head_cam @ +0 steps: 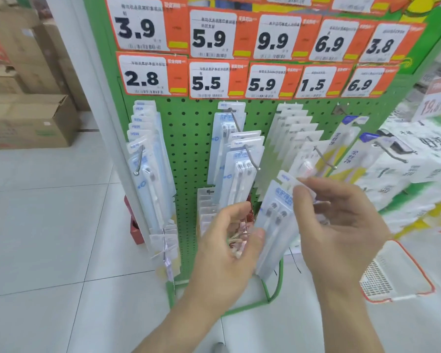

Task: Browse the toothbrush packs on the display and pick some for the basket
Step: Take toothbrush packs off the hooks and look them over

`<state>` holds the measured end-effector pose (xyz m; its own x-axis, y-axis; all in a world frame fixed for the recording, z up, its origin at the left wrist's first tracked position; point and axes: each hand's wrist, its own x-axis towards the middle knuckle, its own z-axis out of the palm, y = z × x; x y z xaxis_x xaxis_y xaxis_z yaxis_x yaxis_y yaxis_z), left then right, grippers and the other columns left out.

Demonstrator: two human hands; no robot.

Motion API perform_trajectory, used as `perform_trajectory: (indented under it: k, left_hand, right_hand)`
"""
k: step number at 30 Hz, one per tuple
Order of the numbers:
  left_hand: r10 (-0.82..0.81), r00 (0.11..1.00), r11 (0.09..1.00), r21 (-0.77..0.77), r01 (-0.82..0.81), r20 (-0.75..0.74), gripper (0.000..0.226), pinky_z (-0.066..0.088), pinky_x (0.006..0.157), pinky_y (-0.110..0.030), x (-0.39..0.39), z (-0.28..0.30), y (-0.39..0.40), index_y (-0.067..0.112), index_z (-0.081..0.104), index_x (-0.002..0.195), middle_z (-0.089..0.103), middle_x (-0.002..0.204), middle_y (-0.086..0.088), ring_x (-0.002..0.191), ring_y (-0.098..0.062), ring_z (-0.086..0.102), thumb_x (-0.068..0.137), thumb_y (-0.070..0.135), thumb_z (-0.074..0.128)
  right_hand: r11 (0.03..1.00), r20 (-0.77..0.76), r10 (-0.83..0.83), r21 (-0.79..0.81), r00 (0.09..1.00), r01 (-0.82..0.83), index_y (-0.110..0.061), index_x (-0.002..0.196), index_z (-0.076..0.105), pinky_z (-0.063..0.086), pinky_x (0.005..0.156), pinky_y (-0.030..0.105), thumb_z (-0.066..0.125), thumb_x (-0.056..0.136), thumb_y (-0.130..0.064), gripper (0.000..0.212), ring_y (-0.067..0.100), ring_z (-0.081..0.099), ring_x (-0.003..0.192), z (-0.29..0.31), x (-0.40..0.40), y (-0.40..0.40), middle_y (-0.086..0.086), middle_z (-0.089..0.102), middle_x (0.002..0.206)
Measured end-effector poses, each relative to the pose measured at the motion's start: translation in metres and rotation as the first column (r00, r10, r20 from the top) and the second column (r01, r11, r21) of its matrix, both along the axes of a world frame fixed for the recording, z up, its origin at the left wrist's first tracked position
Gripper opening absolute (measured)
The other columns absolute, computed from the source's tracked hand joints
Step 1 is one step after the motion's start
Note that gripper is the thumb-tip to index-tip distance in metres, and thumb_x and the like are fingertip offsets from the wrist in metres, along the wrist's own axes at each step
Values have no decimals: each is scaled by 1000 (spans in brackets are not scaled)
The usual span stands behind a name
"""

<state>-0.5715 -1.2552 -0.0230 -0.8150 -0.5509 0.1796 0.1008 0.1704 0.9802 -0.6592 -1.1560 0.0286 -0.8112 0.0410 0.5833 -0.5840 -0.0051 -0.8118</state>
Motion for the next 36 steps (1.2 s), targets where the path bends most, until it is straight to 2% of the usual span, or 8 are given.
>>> perform_trajectory:
  k: [2,6,9,13,17,21,27,36]
  left_hand:
    - [-77,996,996,42,75,45,46,45,104,-23,1,-10,-5,32,59,127,65,125,23,121,-1,59,85,51,65]
    - [-219,971,941,283,184,97,45,53,100,-44,9,-26,-26,16,68,116,75,114,1,107,-22,70,79,39,80]
    - [-204,971,908,395,142,121,42,56,93,-35,20,-35,-35,6,70,109,77,107,-7,101,-25,73,76,27,87]
    - [-180,969,878,473,79,173,36,52,76,-16,27,-40,-38,6,71,104,79,98,-8,92,-16,75,74,25,80]
    - [-157,966,892,450,49,205,36,55,83,-24,29,-45,-40,7,70,103,79,96,-9,94,-21,76,75,26,81]
    - [-199,954,895,438,83,225,41,55,93,-35,34,-52,-42,8,69,109,78,97,-11,98,-27,75,78,31,83]
    - [-286,897,897,423,127,337,16,53,74,-24,45,-60,-44,12,72,96,78,87,-11,76,-17,72,88,26,74]
    - [-365,813,905,380,194,454,27,58,84,-33,61,-70,-54,7,67,104,79,96,-2,91,-23,75,85,21,80]
  right_hand:
    - [996,103,84,-16,991,-82,-23,81,71,49,61,15,78,83,2,25,7,66,64,-9,7,-2,-9,74,75]
    - [979,278,203,-22,939,-205,-15,81,73,52,63,15,81,80,-1,16,6,68,64,-25,12,-6,-5,75,72]
    - [923,429,328,45,841,-382,-13,95,73,54,66,17,81,79,-10,19,8,72,70,-38,14,-7,-5,77,78]
    - [809,562,380,182,735,-558,-20,124,63,60,69,29,84,70,-23,59,15,75,84,-53,19,-5,-6,79,96]
    - [772,667,400,126,629,-623,-23,129,59,62,77,36,84,67,-25,67,27,76,84,-62,15,-3,2,80,95]
    - [809,683,424,10,596,-587,-16,126,61,61,71,31,82,68,-15,62,24,76,80,-66,13,-6,10,79,91]
    - [875,673,404,-86,620,-477,-13,125,61,61,71,31,78,78,3,52,20,75,74,-74,7,-8,11,79,87]
    - [933,694,331,-141,639,-330,-14,123,60,56,58,26,78,82,2,47,14,71,69,-94,-3,-6,4,77,79]
